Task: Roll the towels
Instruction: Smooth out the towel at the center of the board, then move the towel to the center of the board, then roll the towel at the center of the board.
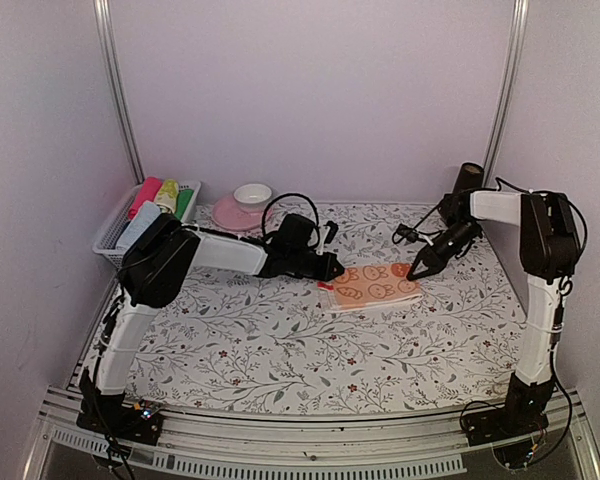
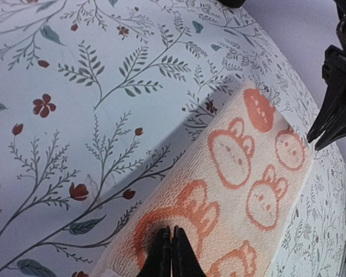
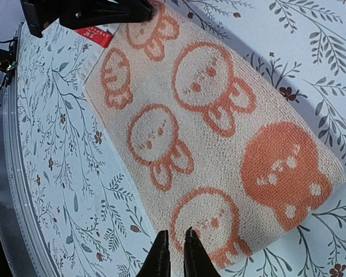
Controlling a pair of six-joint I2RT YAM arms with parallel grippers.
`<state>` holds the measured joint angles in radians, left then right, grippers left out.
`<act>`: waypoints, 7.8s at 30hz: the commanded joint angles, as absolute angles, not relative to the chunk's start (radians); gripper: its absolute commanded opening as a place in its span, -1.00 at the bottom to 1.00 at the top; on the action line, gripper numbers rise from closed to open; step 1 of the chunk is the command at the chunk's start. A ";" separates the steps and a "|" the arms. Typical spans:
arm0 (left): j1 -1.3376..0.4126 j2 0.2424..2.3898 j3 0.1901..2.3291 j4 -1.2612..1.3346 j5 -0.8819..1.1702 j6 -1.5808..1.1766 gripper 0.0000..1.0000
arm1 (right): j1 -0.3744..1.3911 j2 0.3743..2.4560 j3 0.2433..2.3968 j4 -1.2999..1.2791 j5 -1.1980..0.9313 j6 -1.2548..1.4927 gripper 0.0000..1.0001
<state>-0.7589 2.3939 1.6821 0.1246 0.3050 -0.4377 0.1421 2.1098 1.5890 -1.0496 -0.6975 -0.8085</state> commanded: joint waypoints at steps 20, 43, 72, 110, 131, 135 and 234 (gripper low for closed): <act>-0.743 2.457 1.685 0.071 0.280 -0.403 -0.92 | 0.118 2.199 1.520 -1.019 -0.542 -0.811 -0.80; -0.774 2.301 1.643 0.106 0.300 -0.368 -0.13 | 0.116 2.099 1.538 -1.055 -0.634 -0.875 -0.81; -0.806 2.292 1.471 0.138 0.279 -0.408 -0.61 | 0.124 2.058 1.542 -1.031 -0.683 -0.894 -0.75; -0.634 2.483 1.985 -0.132 0.115 -0.122 0.93 | 0.132 1.991 1.470 -0.775 -0.553 -0.726 -0.64; -0.895 2.519 1.985 -0.087 0.122 0.004 0.08 | 0.110 1.938 1.443 -0.695 -0.523 -0.681 -0.56; -0.895 2.532 1.990 -0.065 0.107 0.016 0.08 | 0.107 1.939 1.442 -0.694 -0.524 -0.683 -0.58; -1.075 2.076 1.085 0.105 -0.057 0.623 -1.00 | 0.480 1.557 0.749 -0.186 -0.634 -1.377 0.22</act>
